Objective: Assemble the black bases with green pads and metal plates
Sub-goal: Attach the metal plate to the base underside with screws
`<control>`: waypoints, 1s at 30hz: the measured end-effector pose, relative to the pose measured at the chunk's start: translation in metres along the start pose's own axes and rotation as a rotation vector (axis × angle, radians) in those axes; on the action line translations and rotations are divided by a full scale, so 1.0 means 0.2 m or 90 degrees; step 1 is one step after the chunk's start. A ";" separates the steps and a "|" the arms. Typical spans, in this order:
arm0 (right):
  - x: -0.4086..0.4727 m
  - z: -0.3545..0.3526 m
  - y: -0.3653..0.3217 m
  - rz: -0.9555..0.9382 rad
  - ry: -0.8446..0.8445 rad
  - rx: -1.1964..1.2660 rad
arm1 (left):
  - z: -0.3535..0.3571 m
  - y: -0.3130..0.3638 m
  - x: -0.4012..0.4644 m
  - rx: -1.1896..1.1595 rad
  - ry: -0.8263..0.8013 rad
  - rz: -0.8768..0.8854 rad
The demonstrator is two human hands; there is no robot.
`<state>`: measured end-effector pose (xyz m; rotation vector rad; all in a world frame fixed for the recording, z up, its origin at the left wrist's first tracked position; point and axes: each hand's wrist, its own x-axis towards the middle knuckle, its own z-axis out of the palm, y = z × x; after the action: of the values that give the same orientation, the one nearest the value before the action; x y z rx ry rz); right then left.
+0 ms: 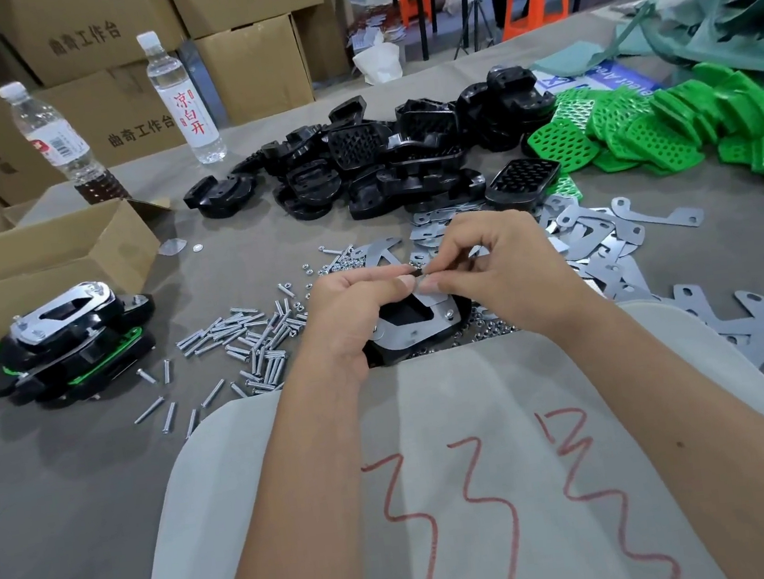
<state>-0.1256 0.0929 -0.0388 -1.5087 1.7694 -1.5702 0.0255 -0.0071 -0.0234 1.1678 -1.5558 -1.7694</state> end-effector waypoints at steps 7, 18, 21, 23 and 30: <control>0.00 0.02 0.00 -0.003 0.042 0.013 | -0.01 0.00 0.02 -0.016 -0.003 -0.004; 0.00 0.01 0.01 0.014 -0.019 0.070 | 0.01 -0.01 0.02 -0.033 0.012 0.013; 0.00 0.02 0.02 0.031 -0.014 0.050 | 0.01 -0.01 0.02 -0.027 0.015 0.008; 0.01 0.03 0.02 0.042 0.007 0.039 | 0.01 -0.01 0.02 -0.019 0.014 0.011; 0.00 0.02 0.01 0.033 0.005 0.063 | 0.00 -0.01 0.02 -0.020 0.014 0.006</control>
<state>-0.1230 0.0899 -0.0410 -1.4005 1.6949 -1.6156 0.0228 -0.0097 -0.0261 1.1588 -1.5145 -1.7628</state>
